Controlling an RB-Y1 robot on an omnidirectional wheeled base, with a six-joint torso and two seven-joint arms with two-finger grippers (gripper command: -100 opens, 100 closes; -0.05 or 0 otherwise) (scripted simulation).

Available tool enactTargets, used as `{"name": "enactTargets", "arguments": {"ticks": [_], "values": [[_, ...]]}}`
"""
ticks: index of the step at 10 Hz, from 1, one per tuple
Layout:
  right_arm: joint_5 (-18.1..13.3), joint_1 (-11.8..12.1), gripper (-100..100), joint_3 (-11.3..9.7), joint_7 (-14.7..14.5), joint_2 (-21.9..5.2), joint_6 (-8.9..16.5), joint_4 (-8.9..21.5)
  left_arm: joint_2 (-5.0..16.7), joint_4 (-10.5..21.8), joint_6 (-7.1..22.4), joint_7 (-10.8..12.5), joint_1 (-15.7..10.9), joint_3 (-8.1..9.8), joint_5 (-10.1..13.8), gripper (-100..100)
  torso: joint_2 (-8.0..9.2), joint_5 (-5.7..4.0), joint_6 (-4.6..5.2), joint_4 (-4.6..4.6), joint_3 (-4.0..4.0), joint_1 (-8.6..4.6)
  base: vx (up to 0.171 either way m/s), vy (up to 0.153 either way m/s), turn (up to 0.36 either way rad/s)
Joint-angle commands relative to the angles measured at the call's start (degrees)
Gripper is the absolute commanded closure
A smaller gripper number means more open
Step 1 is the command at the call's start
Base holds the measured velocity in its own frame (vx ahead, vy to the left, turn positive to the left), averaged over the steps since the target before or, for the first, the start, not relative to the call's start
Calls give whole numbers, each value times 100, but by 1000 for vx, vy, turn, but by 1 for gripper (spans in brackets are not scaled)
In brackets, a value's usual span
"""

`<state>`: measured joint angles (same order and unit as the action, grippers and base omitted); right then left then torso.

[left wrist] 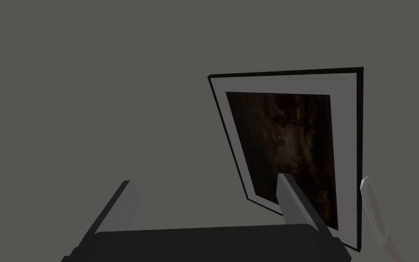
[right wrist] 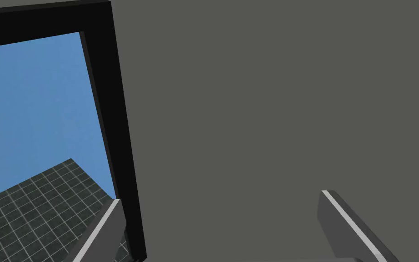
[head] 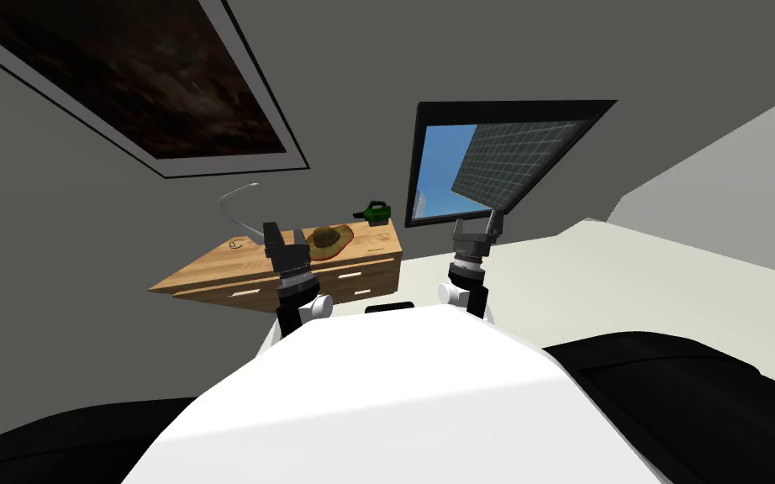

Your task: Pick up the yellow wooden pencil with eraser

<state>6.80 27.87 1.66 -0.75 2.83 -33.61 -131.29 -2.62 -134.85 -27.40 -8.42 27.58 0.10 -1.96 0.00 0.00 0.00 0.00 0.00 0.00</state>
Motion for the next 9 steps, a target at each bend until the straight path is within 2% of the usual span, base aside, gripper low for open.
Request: {"name": "enactTargets", "arguments": {"ticks": [1, 4, 8, 9], "values": [[0, 0, 0, 0, 0, 0, 0, 0, 233, 32, 150, -26, -50, 110, 14, -100, 0, 0, 0, 0, 0, 0, 3, -56, -100], [0, 0, 0, -1, 0, 1, 0, 0, 584, 103, 526, -94, -165, 372, 51, -100, 1, -9, 1, 0, 0, -42, -7, -115, -83], [0, -1, 0, -2, 0, 2, 0, 0, 984, 242, 1258, -254, -386, 892, 133, -100, 6, -15, 2, 2, 4, -63, -6, -155, -118], [0, 0, 0, -2, 0, 2, 0, 0, 984, 242, 1334, -254, -386, 892, 133, -100, -5, -14, 2, -1, -3, -61, 33, -104, -28]]}}
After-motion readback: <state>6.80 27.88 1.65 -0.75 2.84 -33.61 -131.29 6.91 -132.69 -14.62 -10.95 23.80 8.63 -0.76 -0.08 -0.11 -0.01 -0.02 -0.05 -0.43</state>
